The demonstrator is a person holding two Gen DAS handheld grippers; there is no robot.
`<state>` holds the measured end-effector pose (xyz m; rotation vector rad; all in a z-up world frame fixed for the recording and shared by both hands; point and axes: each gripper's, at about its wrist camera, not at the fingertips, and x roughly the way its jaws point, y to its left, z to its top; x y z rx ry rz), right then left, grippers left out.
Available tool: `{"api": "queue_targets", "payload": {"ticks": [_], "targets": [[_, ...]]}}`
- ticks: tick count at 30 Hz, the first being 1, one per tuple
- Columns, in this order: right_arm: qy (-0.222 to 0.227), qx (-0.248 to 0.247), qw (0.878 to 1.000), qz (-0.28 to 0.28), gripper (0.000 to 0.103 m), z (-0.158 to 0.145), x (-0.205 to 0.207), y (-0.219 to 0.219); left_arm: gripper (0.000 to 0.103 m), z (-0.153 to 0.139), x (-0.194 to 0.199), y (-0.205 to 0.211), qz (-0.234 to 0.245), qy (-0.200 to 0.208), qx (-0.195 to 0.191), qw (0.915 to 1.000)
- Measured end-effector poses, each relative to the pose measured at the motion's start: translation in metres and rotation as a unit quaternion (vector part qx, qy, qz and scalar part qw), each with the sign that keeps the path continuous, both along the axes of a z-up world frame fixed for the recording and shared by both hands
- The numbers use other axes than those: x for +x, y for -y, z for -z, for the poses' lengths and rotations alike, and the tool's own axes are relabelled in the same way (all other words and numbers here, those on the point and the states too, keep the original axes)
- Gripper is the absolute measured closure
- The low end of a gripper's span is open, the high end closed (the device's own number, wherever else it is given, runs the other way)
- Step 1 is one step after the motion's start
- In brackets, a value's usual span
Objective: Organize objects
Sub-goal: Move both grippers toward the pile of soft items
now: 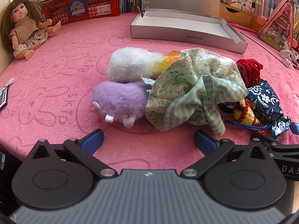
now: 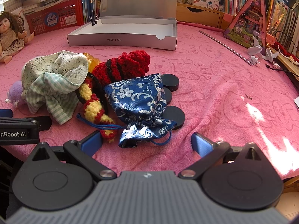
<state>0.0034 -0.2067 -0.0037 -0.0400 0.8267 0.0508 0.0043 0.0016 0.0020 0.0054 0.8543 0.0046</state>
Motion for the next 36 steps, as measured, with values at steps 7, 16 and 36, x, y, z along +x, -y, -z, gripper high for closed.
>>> {"api": "queue_targets", "payload": {"ticks": [7, 16, 36], "targets": [[0.0, 0.0, 1.0, 0.0, 0.0, 0.0, 0.0, 0.0, 0.0, 0.0, 0.0, 0.0, 0.0, 0.0, 0.0, 1.0], [0.0, 0.0, 1.0, -0.002, 0.0, 0.0, 0.0, 0.0, 0.0, 0.0, 0.0, 0.0, 0.0, 0.0, 0.0, 1.0], [0.007, 0.008, 1.0, 0.002, 0.0, -0.002, -0.002, -0.001, 0.0, 0.002, -0.011, 0.001, 0.023, 0.032, 0.002, 0.9992]]}}
